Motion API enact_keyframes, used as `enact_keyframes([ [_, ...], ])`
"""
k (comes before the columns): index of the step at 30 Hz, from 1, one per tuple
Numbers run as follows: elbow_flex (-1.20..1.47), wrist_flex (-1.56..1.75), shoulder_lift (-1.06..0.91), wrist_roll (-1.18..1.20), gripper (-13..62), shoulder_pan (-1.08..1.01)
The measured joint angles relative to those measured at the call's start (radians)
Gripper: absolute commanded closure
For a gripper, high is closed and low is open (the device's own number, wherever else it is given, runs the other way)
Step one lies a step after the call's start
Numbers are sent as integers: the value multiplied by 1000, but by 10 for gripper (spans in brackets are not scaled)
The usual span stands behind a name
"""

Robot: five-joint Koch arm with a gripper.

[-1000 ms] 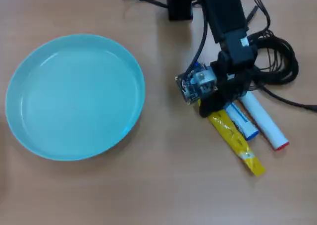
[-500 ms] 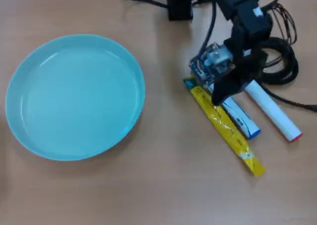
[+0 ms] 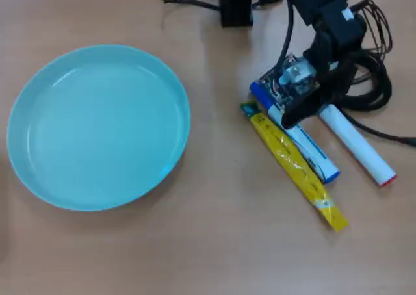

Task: Pick up the blue pen, then put it in the green bowl

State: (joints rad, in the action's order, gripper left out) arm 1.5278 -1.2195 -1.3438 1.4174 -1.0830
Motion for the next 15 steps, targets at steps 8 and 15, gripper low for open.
enact_keyframes([
  [8,0,6,0,0,105,-38],
  [15,2,11,0,0,167,-49],
])
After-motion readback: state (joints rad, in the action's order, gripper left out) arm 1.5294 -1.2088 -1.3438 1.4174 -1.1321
